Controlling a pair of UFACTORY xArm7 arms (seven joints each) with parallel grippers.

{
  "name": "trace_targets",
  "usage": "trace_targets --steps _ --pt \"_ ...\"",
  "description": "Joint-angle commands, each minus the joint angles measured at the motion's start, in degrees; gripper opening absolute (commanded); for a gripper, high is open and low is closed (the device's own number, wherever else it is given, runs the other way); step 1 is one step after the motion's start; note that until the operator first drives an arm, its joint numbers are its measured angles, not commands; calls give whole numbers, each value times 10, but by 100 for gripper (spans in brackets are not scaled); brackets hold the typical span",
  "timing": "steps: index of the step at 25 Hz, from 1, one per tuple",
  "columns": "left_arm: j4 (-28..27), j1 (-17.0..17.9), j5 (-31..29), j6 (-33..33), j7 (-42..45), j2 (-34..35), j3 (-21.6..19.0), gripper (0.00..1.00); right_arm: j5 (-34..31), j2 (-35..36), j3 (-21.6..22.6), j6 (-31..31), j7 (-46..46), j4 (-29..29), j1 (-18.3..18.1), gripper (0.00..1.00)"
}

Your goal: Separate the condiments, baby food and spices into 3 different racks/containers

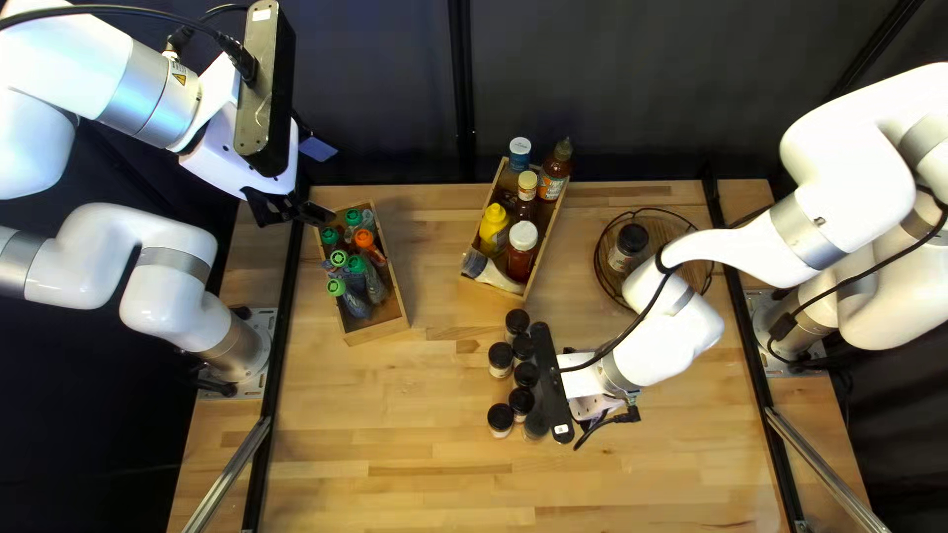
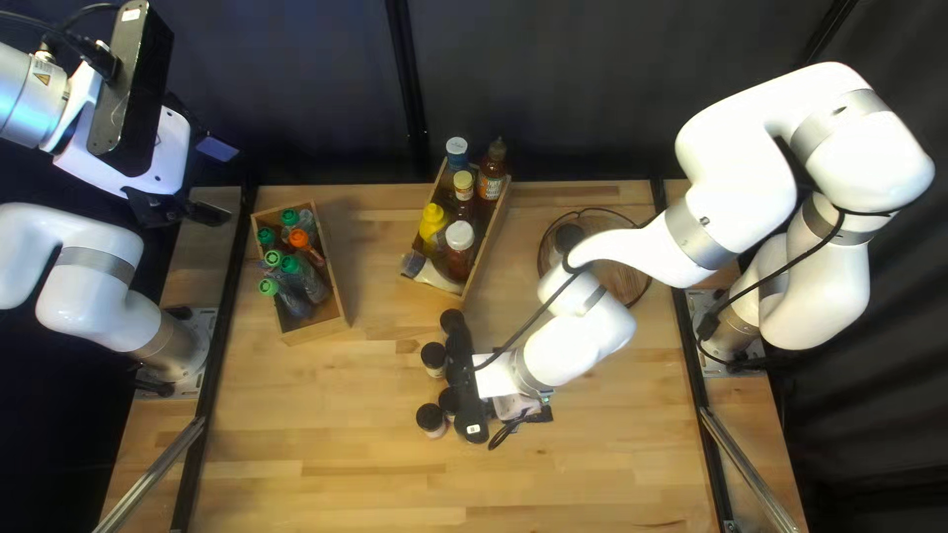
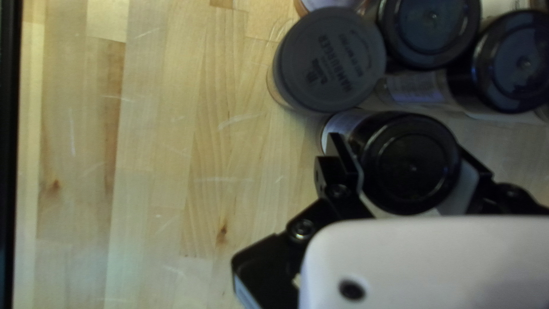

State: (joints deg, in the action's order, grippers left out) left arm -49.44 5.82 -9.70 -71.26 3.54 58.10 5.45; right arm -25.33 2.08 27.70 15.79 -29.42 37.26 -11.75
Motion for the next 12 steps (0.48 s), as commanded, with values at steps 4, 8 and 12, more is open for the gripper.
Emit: trace_targets --steps 4,8,12 --pt "0 0 0 0 0 0 0 100 246 -258 -143 95 189 -145 149 0" --pt "0 0 0 0 0 0 0 100 249 -361 -175 194 204 -154 138 0" --pt "0 0 0 0 0 0 0 100 232 -410 -205 277 211 -125 96 0"
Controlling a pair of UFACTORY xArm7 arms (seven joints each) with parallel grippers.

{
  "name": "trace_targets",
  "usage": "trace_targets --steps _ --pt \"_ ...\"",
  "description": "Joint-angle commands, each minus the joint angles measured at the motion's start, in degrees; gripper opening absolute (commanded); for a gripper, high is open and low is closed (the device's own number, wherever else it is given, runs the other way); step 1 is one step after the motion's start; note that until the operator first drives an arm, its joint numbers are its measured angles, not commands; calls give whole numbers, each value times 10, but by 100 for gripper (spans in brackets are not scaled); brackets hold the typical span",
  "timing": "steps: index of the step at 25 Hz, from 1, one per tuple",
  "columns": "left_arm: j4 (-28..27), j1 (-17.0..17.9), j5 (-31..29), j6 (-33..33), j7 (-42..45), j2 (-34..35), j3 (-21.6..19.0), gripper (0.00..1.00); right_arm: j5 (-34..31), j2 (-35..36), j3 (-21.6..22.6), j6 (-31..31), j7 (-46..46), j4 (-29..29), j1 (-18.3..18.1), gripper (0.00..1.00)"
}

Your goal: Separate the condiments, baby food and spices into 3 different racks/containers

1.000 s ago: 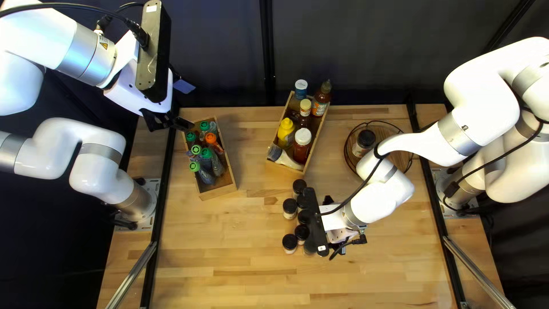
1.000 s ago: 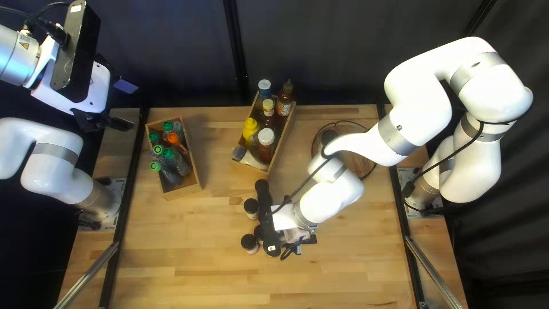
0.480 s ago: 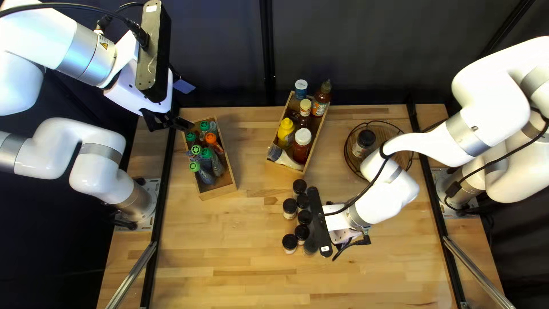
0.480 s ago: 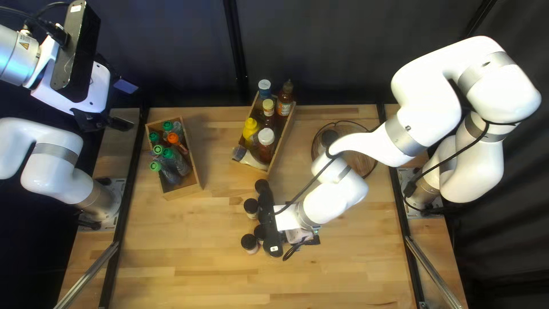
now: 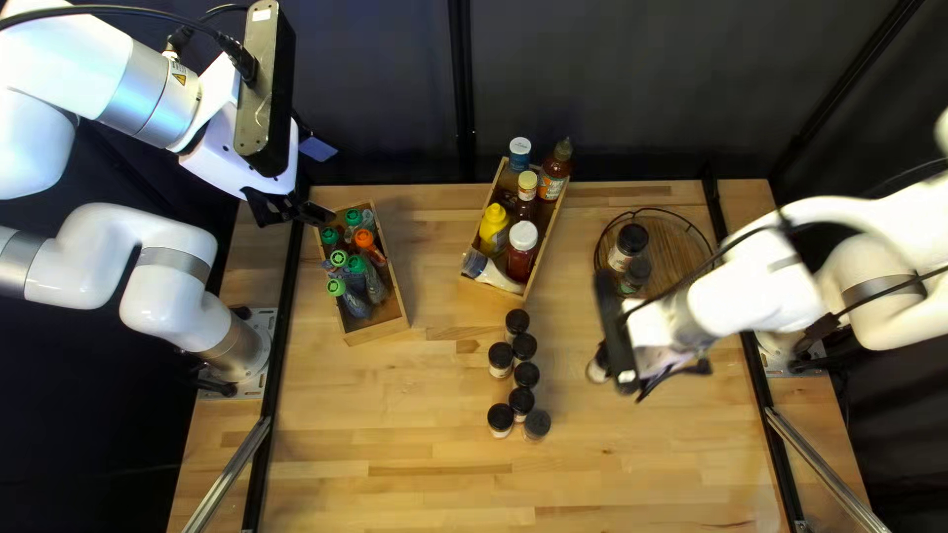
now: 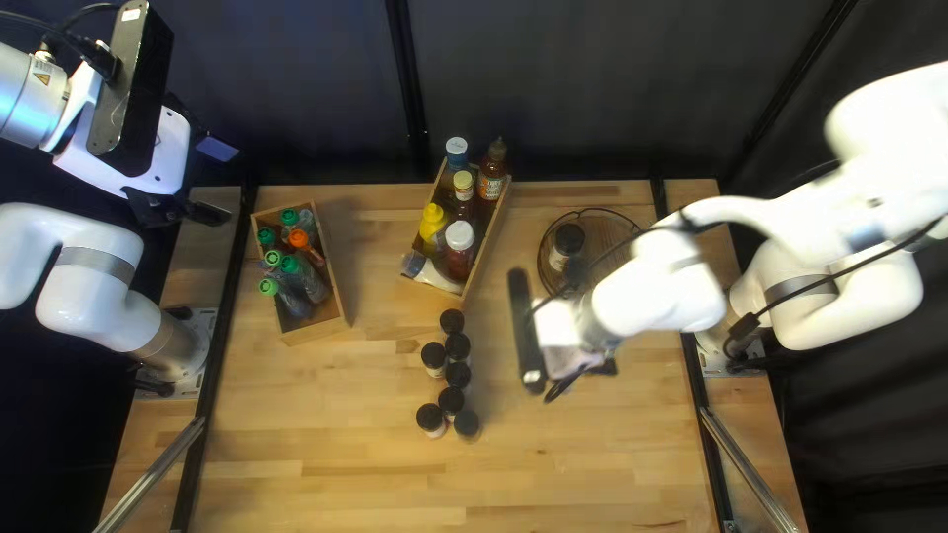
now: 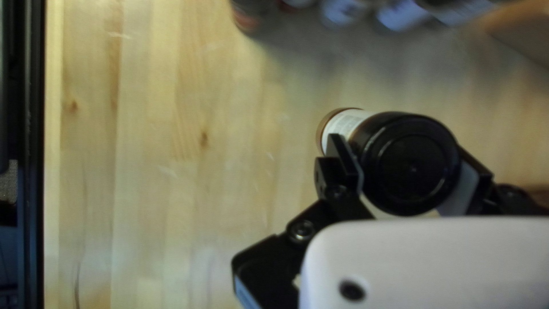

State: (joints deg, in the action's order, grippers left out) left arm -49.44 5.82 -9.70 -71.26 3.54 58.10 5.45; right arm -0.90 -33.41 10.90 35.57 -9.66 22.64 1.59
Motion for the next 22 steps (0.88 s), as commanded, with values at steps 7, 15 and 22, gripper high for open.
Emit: trace_targets --steps 7,15,22 --pt "0 0 0 0 0 0 0 100 -52 -79 -84 173 26 100 -114 0" --pt "0 0 0 0 0 0 0 100 -105 -65 -130 163 19 111 -198 0" --pt "0 0 0 0 0 0 0 100 -135 -54 -170 116 6 72 -258 0"
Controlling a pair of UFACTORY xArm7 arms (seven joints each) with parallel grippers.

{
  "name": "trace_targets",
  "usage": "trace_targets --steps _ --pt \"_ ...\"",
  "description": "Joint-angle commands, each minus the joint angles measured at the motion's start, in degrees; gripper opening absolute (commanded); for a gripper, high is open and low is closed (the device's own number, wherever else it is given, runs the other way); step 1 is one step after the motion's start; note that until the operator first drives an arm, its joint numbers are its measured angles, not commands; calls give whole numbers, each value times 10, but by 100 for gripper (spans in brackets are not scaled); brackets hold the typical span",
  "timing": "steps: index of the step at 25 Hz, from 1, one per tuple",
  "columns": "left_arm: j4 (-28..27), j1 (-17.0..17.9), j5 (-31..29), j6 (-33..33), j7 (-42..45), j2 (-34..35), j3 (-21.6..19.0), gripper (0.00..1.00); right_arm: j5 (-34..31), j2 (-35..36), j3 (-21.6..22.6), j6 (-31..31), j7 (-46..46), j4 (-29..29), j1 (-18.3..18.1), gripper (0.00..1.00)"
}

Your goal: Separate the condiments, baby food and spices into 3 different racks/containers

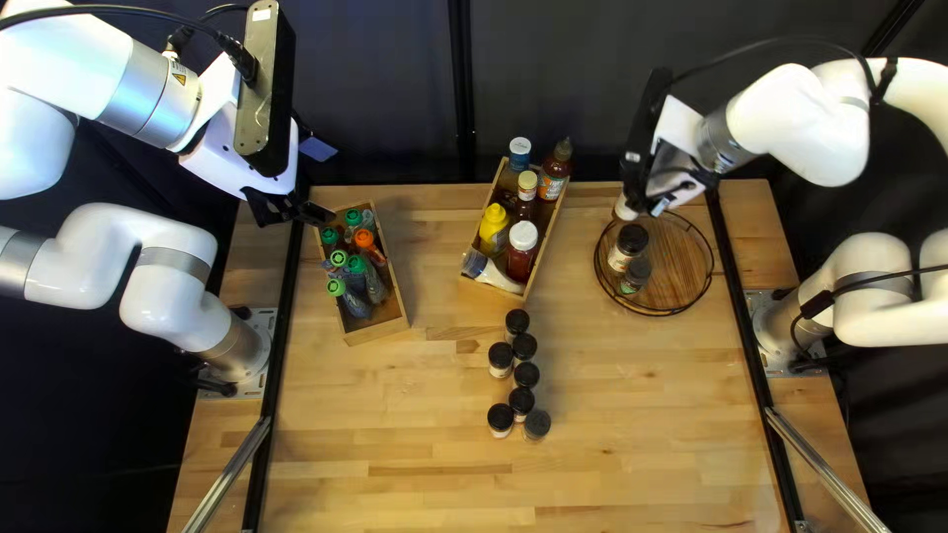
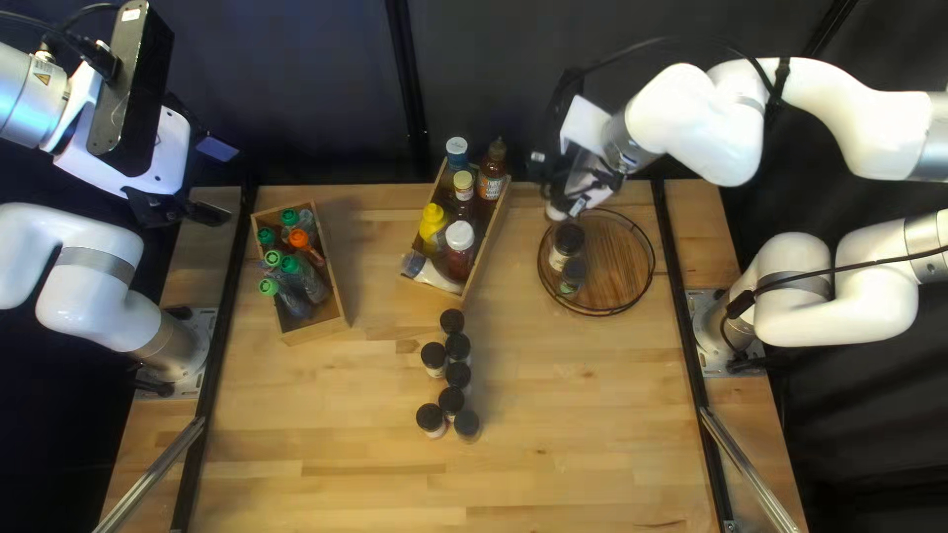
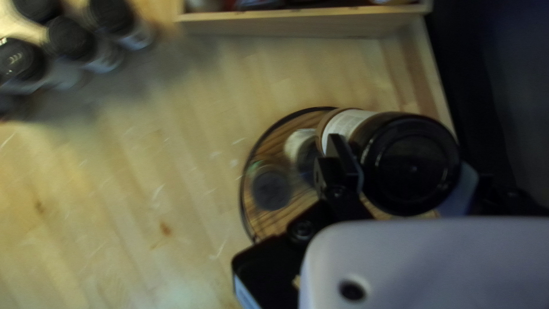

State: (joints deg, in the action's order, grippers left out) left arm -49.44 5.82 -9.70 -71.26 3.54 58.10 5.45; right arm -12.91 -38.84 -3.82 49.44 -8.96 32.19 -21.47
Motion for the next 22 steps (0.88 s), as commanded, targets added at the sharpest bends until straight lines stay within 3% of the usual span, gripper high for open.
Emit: trace_targets --steps 1,6,13,22 --pt "0 0 0 0 0 0 0 100 -20 -3 -30 -33 -1 -35 -37 0" --pt "0 0 0 0 0 0 0 100 -33 -7 -52 -81 -4 -87 -62 0" --pt "0 0 0 0 0 0 0 100 -32 2 -67 -158 -17 -160 -71 0" --pt "0 0 0 0 0 0 0 100 -31 6 -66 -208 -28 -199 -68 0"
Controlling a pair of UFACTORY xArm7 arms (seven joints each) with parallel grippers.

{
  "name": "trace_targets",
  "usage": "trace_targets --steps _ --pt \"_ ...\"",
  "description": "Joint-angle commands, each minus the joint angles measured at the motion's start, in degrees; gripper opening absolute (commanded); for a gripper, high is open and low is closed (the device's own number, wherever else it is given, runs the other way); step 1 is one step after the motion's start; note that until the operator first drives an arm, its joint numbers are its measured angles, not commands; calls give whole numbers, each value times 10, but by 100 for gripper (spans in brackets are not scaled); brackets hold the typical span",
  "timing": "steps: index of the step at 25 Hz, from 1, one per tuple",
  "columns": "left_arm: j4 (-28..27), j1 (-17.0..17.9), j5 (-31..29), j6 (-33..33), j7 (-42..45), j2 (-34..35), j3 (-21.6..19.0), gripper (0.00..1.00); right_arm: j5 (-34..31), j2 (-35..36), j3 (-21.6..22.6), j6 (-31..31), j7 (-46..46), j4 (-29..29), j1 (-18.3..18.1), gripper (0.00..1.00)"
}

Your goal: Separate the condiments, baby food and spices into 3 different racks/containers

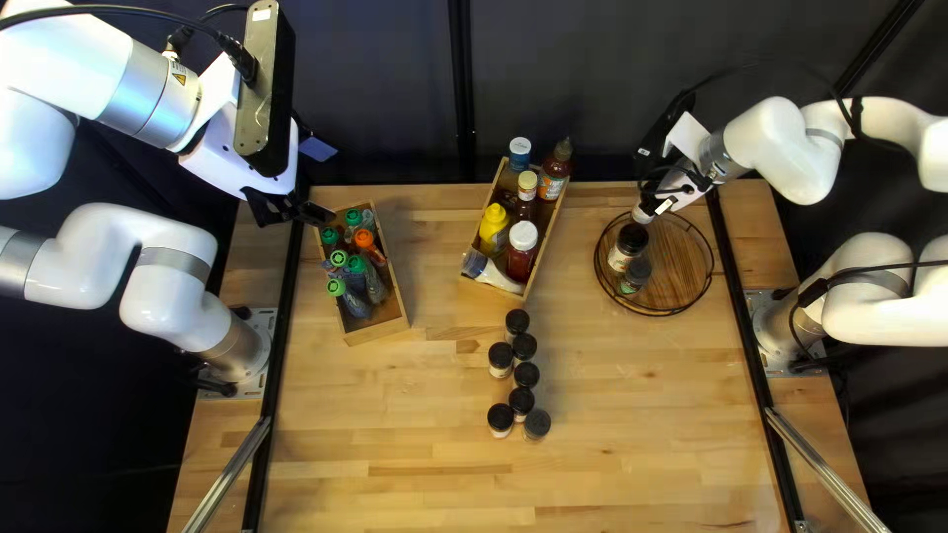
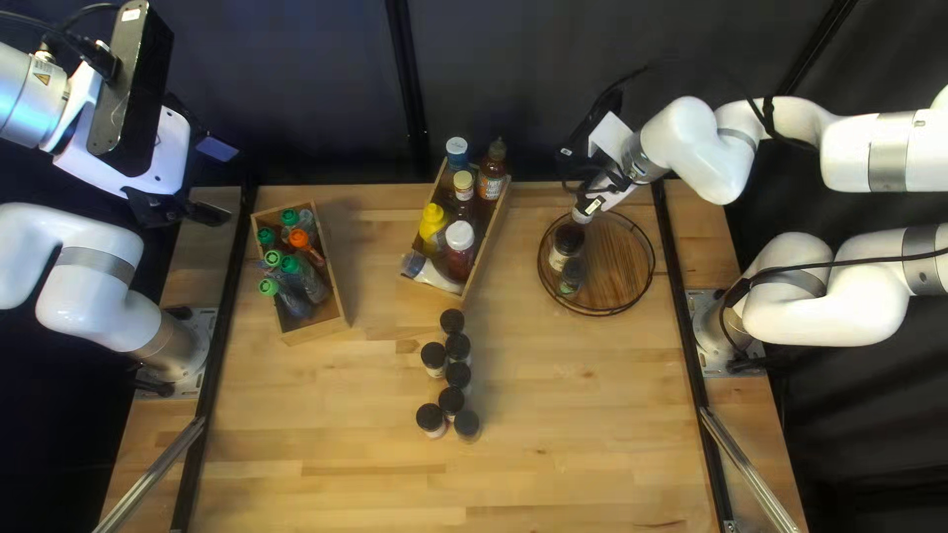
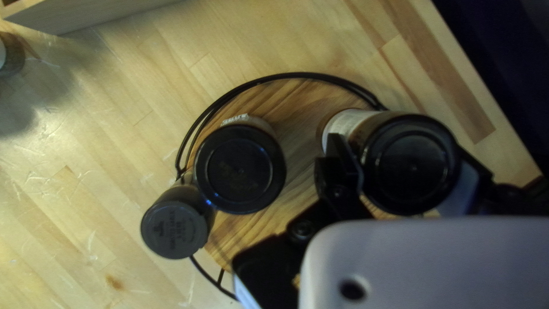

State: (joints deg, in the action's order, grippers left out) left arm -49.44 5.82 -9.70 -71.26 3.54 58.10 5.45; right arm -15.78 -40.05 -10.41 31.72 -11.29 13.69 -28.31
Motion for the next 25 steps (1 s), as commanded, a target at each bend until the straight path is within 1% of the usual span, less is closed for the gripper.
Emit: trace_targets --steps 1,9,14,15,16,17,18,19,20,21,22,25 --pt "0 0 0 0 0 0 0 100 -3 31 -4 -48 -3 -19 0 0" --pt "0 0 0 0 0 0 0 100 4 70 -19 -91 5 -24 8 0" --pt "0 0 0 0 0 0 0 100 7 76 -21 -99 5 -26 12 0" --pt "0 0 0 0 0 0 0 100 7 76 -22 -99 6 -27 12 1" --pt "0 0 0 0 0 0 0 100 7 74 -24 -98 8 -28 12 5" --pt "0 0 0 0 0 0 0 100 7 73 -25 -98 10 -28 12 18" --pt "0 0 0 0 0 0 0 100 7 71 -27 -97 13 -29 12 54" --pt "0 0 0 0 0 0 0 100 7 71 -29 -96 15 -29 12 72" --pt "0 0 0 0 0 0 0 100 7 70 -30 -95 16 -29 13 82" --pt "0 0 0 0 0 0 0 100 9 67 -34 -93 21 -30 14 84" --pt "0 0 0 0 0 0 0 100 10 65 -36 -89 24 -29 16 91" --pt "0 0 0 0 0 0 0 100 12 56 -37 -74 31 -25 21 96"
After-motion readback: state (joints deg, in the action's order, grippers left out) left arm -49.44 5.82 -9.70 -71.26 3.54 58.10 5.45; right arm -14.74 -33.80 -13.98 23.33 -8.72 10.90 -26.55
